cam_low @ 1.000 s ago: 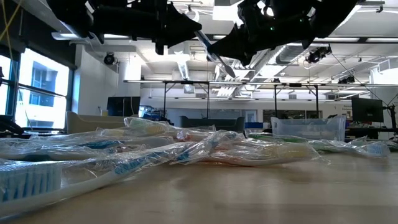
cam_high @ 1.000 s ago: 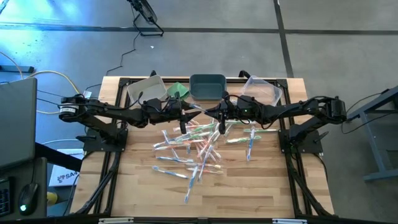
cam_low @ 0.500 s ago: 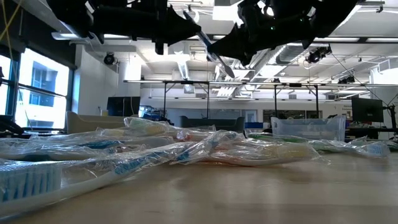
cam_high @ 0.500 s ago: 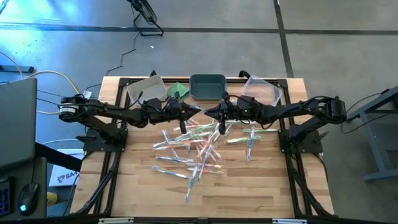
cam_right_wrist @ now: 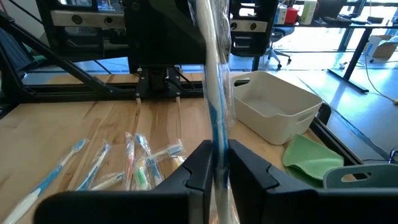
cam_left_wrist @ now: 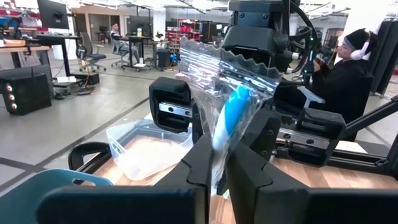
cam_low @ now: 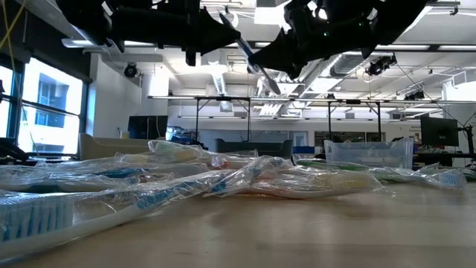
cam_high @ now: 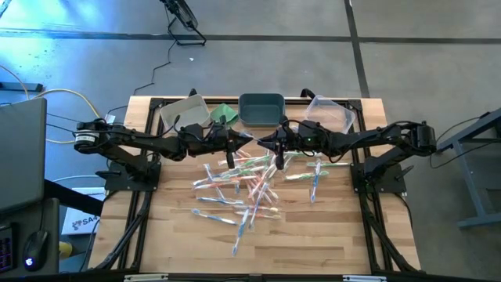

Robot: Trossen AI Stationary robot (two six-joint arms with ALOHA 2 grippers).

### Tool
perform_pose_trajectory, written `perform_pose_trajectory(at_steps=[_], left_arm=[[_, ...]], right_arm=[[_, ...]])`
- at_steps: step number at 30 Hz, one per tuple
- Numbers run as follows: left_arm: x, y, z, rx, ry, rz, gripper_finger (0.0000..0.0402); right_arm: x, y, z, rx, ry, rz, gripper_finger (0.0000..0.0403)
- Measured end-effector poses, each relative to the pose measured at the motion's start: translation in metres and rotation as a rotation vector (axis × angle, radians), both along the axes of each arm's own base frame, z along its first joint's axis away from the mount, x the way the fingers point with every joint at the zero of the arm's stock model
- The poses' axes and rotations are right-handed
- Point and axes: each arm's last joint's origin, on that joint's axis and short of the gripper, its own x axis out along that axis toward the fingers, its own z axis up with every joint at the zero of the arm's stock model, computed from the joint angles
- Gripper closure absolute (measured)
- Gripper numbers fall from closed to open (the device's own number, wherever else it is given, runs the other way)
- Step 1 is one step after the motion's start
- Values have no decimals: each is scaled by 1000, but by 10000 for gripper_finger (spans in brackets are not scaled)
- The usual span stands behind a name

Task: Pick & Place Toothbrushes
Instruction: Put the blue toothbrush into the gray bin

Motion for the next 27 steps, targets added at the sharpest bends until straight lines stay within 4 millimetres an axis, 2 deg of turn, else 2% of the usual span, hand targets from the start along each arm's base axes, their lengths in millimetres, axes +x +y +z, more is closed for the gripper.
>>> perform_pose_trajectory(at_steps=[5,15,20,27], left_arm=[[0,0,0,0,-1,0,379],[0,0,0,1,-1,0,379],[0,0,0,3,0,0,379],[-1,0,0,25,11,9,380]], right_arm=[[0,0,0,1,2,-1,330],[0,0,0,1,2,1,300],[-2,0,3,-1,-4,-5,263],[-20,3,14,-36,82,-10,210]])
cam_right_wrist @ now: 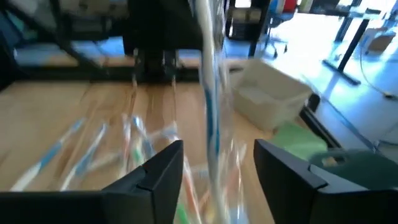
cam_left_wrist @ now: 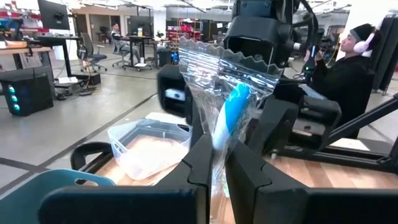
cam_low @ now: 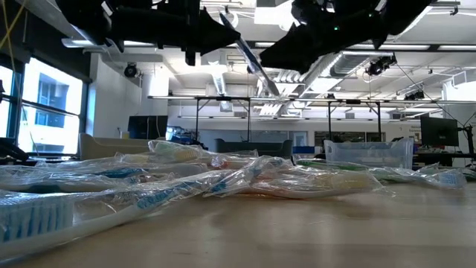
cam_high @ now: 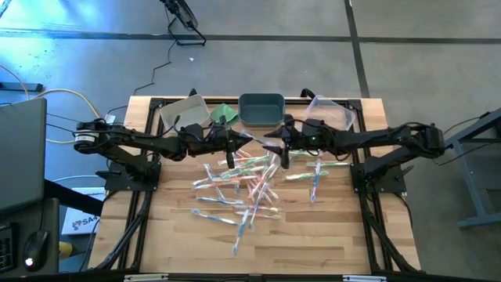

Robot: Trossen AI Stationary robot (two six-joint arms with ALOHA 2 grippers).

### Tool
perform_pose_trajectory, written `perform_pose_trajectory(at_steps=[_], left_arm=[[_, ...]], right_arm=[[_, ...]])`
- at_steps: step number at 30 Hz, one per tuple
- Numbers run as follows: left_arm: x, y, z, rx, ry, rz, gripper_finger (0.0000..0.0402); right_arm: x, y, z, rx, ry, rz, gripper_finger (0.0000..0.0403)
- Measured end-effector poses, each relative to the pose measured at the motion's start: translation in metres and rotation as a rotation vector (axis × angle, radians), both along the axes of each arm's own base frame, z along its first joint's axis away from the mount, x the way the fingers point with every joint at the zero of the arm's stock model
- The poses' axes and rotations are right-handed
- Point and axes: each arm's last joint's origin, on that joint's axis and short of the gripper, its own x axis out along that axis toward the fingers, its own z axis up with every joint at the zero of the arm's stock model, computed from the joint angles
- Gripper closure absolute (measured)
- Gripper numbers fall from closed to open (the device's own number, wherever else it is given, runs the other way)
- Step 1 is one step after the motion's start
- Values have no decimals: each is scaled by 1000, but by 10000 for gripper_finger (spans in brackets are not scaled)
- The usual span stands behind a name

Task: Pick & Place Toothbrushes
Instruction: Put the blue toothbrush into the gray bin

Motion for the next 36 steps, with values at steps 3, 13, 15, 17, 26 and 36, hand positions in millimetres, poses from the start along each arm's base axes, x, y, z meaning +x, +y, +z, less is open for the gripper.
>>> perform_pose_trajectory(at_steps=[3,13,15,17,26,36], left_arm=[[-1,3,1,10,-2,17,380],[-28,35,12,8,105,152,380],[-36,40,16,3,125,177,380],[-45,44,19,-4,153,200,380],[-85,45,40,-40,170,278,380],[-105,41,53,22,151,389,380]], right_arm=[[-14,2,9,-5,42,-32,200],[-58,5,27,-40,161,-201,211],[-61,4,27,-53,181,-244,217],[-62,3,25,-61,198,-271,223],[-61,3,21,-67,235,-271,240],[-60,6,20,-21,238,-153,288]])
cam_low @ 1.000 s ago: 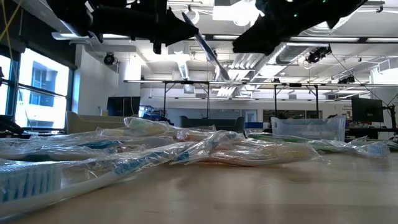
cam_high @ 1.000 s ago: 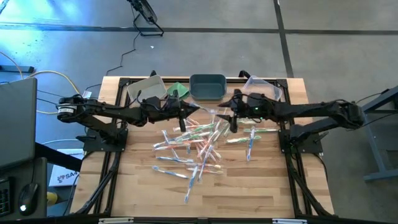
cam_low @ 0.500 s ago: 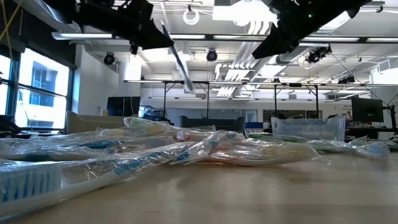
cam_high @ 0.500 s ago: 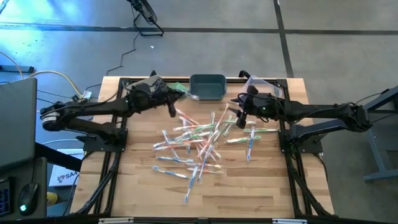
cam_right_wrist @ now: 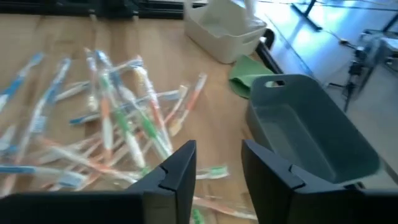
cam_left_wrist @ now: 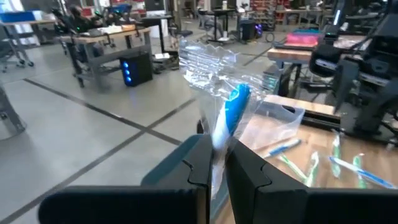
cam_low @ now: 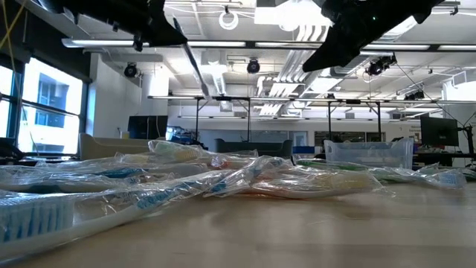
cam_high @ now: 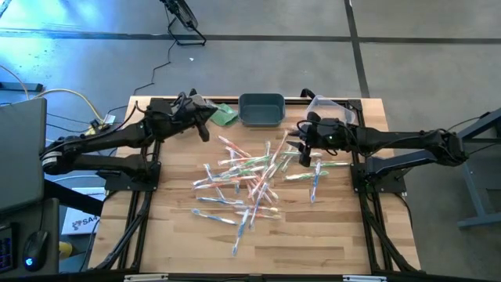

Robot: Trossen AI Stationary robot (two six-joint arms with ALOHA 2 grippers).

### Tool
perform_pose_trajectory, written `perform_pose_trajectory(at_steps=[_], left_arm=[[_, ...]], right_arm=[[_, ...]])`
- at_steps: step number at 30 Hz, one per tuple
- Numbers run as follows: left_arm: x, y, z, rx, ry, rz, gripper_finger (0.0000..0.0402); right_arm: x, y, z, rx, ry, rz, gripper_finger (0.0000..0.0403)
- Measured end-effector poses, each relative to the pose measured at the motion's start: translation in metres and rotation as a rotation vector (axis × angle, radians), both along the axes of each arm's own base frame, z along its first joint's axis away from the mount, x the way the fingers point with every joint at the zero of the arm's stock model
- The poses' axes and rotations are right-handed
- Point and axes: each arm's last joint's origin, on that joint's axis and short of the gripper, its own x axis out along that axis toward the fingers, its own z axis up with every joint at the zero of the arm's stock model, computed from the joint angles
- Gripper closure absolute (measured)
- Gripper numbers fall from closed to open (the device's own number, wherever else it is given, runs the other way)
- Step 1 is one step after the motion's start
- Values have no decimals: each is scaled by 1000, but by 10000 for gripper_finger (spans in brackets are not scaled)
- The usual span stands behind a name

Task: Pick & Place Toothbrushes
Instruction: Put the blue toothbrush into the gray bin

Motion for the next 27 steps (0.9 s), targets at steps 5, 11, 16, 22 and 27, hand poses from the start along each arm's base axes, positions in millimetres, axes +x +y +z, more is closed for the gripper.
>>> perform_pose_trajectory(at_steps=[5,11,16,22,27], left_arm=[[-2,3,-2,15,40,72,380],[-12,20,-10,-62,76,217,380],[-25,37,-14,-143,64,328,380],[-42,39,-14,-191,74,375,380],[-56,30,-12,-223,82,382,380]], right_arm=[[-3,-1,-7,-2,-10,-10,329],[-19,-3,-30,45,-83,-54,366],[-30,1,-43,87,-174,-22,376],[-36,3,-56,153,-205,-2,374],[-38,4,-64,162,-187,-6,374]])
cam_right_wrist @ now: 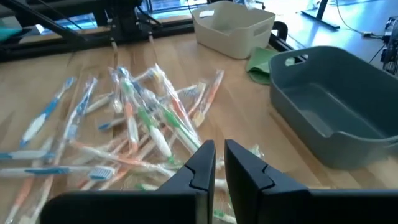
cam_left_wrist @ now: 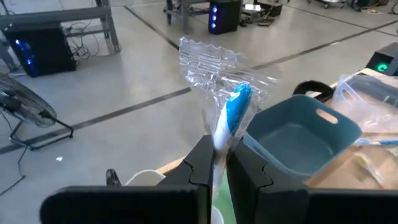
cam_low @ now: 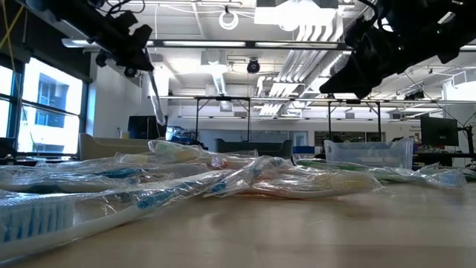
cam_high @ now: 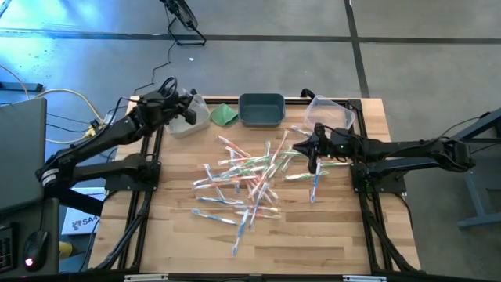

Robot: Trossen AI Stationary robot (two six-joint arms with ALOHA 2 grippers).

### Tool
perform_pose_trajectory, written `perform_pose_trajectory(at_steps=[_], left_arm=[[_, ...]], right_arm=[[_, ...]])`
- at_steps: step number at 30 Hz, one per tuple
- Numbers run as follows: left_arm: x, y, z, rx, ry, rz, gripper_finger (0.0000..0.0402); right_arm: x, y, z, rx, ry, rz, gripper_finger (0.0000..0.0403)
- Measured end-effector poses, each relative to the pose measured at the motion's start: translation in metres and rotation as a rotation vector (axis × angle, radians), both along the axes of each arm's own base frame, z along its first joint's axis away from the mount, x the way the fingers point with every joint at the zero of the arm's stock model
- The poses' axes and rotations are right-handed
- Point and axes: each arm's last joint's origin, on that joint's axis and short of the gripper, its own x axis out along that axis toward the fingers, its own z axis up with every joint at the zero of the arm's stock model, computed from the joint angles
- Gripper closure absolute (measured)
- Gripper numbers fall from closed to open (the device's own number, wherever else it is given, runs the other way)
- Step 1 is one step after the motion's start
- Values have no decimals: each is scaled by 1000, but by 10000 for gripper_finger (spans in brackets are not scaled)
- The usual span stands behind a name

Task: Pick & Place Toothbrushes
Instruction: Put the blue toothbrush into the gray bin

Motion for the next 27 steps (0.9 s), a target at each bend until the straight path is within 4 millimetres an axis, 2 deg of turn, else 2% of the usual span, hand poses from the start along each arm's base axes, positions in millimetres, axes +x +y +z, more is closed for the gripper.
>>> perform_pose_trajectory(at_steps=[7,11,16,21,24,27], left_arm=[[-11,-8,1,-22,6,18,380],[-13,-9,0,-61,72,42,380],[-15,-7,24,-107,196,133,380],[-9,-2,48,-160,275,137,380],[-2,3,50,-207,318,144,380],[9,12,44,-239,364,145,380]], right_arm=[[-1,0,-2,-17,-69,1,374],[0,0,-1,-22,-90,1,374],[0,0,-1,-21,-92,5,374],[0,0,-1,-23,-91,3,374],[0,0,-1,-23,-91,3,374],[0,0,-1,-24,-91,3,374]])
